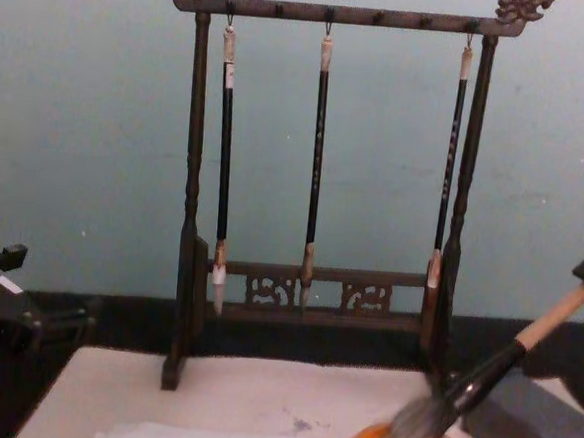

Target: Pick up the brush from the inkstone, write on the paper, then place the brush back to its original position.

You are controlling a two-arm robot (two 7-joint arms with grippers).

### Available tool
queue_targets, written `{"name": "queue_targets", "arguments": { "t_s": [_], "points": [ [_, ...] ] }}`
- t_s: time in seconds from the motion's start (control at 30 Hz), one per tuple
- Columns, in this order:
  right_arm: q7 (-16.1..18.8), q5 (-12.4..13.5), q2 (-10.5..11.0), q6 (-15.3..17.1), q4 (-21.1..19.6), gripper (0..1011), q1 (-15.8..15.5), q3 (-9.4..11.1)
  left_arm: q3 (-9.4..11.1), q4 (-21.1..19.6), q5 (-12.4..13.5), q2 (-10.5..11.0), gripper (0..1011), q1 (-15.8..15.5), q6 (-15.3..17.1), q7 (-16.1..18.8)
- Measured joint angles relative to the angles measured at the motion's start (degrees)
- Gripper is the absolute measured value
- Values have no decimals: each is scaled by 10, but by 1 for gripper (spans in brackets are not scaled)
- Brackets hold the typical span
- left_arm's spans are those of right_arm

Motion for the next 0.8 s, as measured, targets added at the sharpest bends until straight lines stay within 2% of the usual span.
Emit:
{"name": "queue_targets", "arguments": {
  "t_s": [0.2,0.33,0.43,0.57,0.67,0.8],
  "points": [
    [-3,1,17,-4,-31,171,-4,-6,0,0,0,0,1010,0,0,0],
    [-4,-18,38,-18,-69,171,-11,-15,0,0,0,0,1010,0,0,0],
    [-9,-44,61,-37,-114,171,-18,-25,0,0,0,0,1010,0,0,0],
    [-12,-72,82,-48,-156,171,-21,-34,0,0,0,0,1010,0,0,0],
    [-12,-90,92,-54,-181,171,-21,-40,0,0,0,0,1010,0,0,0],
    [-21,-130,104,-71,-230,171,-28,-48,0,0,0,0,1010,0,0,0]
  ]
}}
